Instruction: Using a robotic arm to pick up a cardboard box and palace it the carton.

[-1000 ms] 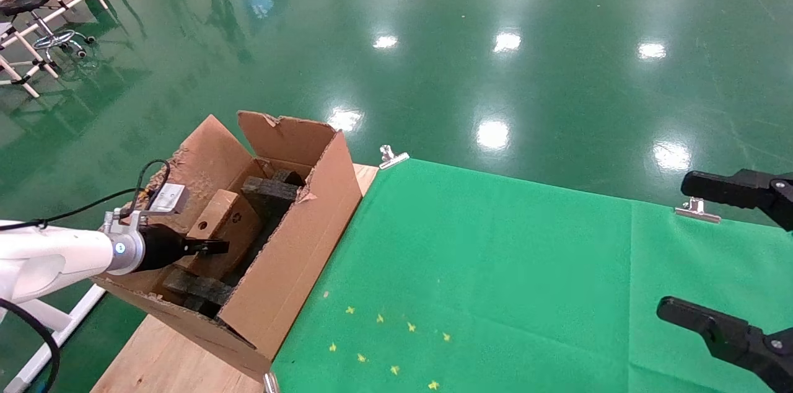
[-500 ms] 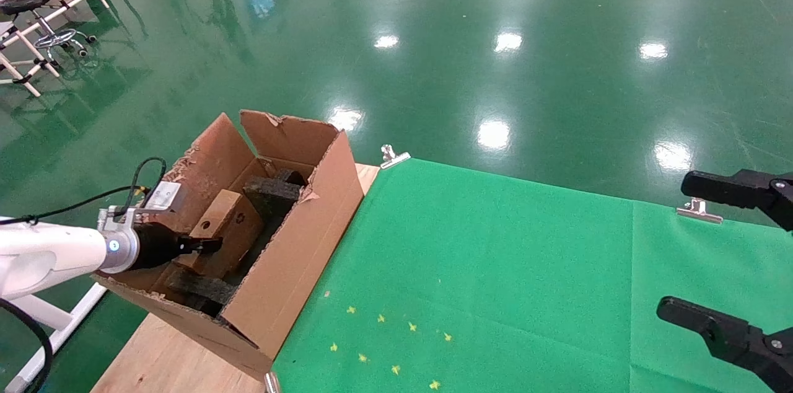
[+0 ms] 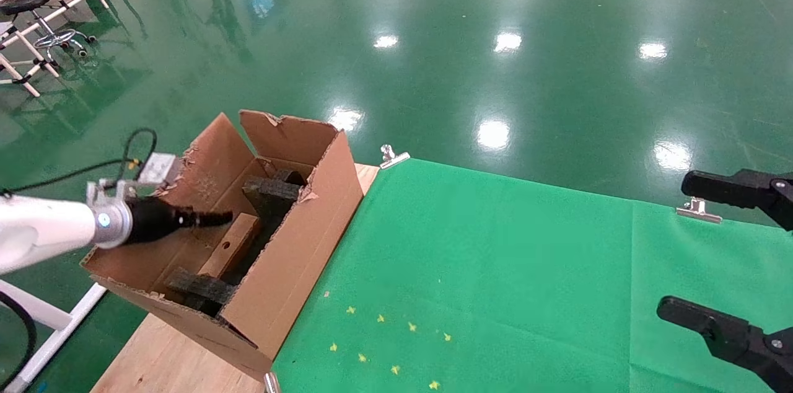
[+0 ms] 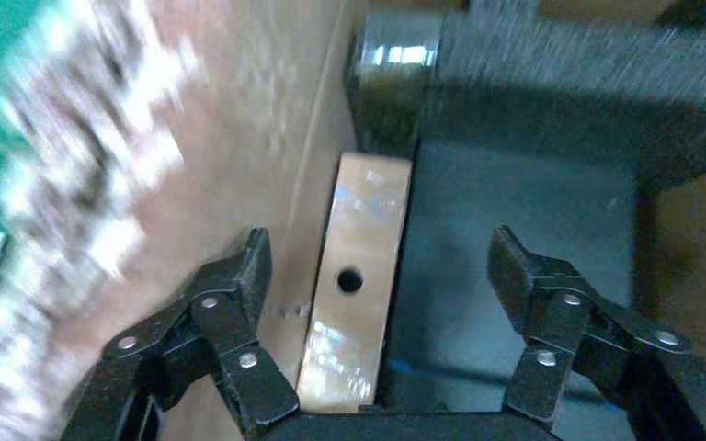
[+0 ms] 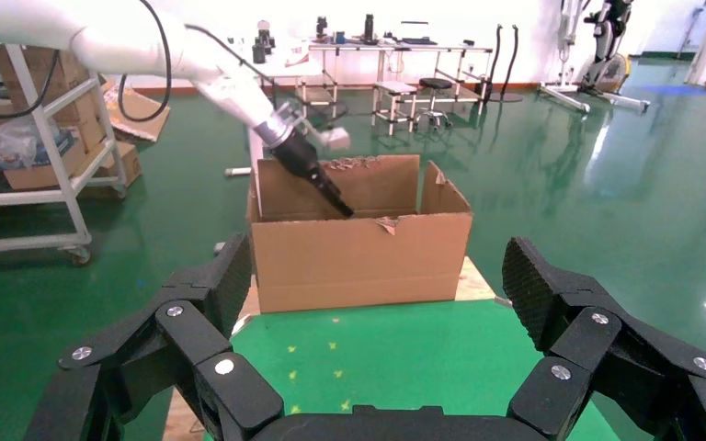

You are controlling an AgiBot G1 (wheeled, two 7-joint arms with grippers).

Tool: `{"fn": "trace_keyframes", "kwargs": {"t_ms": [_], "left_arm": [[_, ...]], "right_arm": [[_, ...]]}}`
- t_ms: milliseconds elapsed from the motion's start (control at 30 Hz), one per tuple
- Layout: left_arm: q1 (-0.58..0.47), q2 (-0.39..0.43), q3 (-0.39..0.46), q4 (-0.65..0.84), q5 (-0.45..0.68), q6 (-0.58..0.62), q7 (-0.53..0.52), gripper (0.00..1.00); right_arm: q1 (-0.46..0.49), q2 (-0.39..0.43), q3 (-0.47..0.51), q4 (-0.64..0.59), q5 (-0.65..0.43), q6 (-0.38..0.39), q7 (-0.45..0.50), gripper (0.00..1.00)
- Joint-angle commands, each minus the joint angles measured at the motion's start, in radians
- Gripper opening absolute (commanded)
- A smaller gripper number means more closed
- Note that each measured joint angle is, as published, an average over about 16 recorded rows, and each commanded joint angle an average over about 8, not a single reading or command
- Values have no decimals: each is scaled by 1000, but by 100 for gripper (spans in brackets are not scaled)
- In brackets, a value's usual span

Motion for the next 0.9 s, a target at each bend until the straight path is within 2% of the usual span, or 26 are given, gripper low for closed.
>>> {"fn": "trace_keyframes", "kwargs": {"t_ms": [33, 200, 467, 733, 900], "left_arm": [[-16, -7, -2, -8, -2, 14, -2, 100], [-98, -45, -15, -44, -23, 129, -55, 100], [-208, -102, -51, -114, -87, 403, -199, 100], [-244, -121, -93, -138, -172, 671, -353, 100], [-248, -122, -102, -140, -191, 725, -368, 100]], "right_arm": [[0, 0, 0, 0, 0, 0, 0, 100], [0, 0, 0, 0, 0, 0, 0, 100], [0, 0, 0, 0, 0, 0, 0, 100], [0, 0, 0, 0, 0, 0, 0, 100], [0, 0, 0, 0, 0, 0, 0, 100]]}}
